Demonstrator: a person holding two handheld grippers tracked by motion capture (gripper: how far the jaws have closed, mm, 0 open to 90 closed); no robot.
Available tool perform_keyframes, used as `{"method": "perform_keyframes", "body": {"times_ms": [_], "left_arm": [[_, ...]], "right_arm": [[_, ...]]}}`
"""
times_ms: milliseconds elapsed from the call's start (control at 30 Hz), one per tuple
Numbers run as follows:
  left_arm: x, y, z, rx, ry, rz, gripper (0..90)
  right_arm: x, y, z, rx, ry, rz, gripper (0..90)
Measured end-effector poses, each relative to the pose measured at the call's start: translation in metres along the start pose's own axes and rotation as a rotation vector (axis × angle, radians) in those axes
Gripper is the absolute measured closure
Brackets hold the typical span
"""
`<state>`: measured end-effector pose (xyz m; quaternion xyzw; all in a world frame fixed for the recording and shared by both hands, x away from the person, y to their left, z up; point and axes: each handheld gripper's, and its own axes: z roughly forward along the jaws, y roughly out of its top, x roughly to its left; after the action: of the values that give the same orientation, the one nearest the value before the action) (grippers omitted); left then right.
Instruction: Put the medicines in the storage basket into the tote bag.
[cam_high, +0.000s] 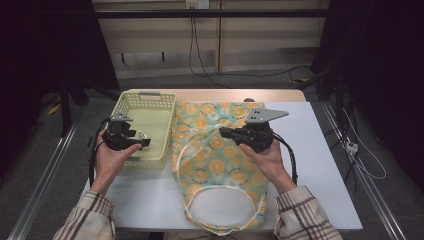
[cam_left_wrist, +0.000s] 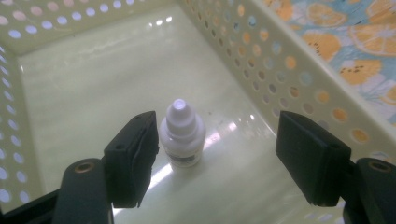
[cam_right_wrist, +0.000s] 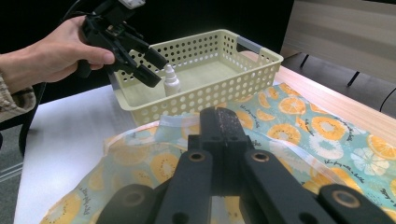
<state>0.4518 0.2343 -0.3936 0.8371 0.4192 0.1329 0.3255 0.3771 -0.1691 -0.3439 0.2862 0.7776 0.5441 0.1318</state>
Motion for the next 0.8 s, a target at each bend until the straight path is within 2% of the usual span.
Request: {"method": "perform_keyframes", "body": {"times_ms": [67,133,233,333,433,467,600,633,733,800], "left_arm": [[0.000,0.001,0.005,0.026,0.020,0.007,32.1],[0.000,0.003,0.009,0.055,0.009,-0.001,33.3],[0.001,0.007,0.014,0.089,0.031,0.014,35.4],[0.004,0.011,0.018,0.122,0.024,0.010,39.5],[0.005,0.012,0.023,0.135,0.027,0.004,42.4],[0.007,0.012,0.025,0.147,0.011,0.005,42.5],[0.013,0.012,0.029,0.173,0.000,-0.013,45.5],[0.013,0.012,0.031,0.184,0.006,-0.022,49.0],[0.014,0.015,0.030,0.180,0.016,-0.015,51.1],[0.016,0.017,0.032,0.204,0.017,-0.012,53.1]], "right_arm": [[0.000,0.000,0.000,0.001,0.000,-0.001,90.0],[0.000,0.000,0.001,0.005,0.000,-0.003,90.0],[0.000,-0.001,0.002,0.006,0.002,-0.003,90.0],[0.001,-0.001,0.003,0.007,0.005,-0.004,90.0],[0.001,-0.001,0.003,0.007,0.005,-0.005,90.0],[0.001,-0.001,0.003,0.007,0.005,-0.004,90.0],[0.001,-0.001,0.003,0.011,0.008,-0.003,90.0],[0.001,-0.001,0.004,0.011,0.009,-0.004,90.0],[0.001,-0.001,0.004,0.012,0.009,-0.004,90.0],[0.001,-0.001,0.005,0.014,0.009,-0.004,90.0]]}}
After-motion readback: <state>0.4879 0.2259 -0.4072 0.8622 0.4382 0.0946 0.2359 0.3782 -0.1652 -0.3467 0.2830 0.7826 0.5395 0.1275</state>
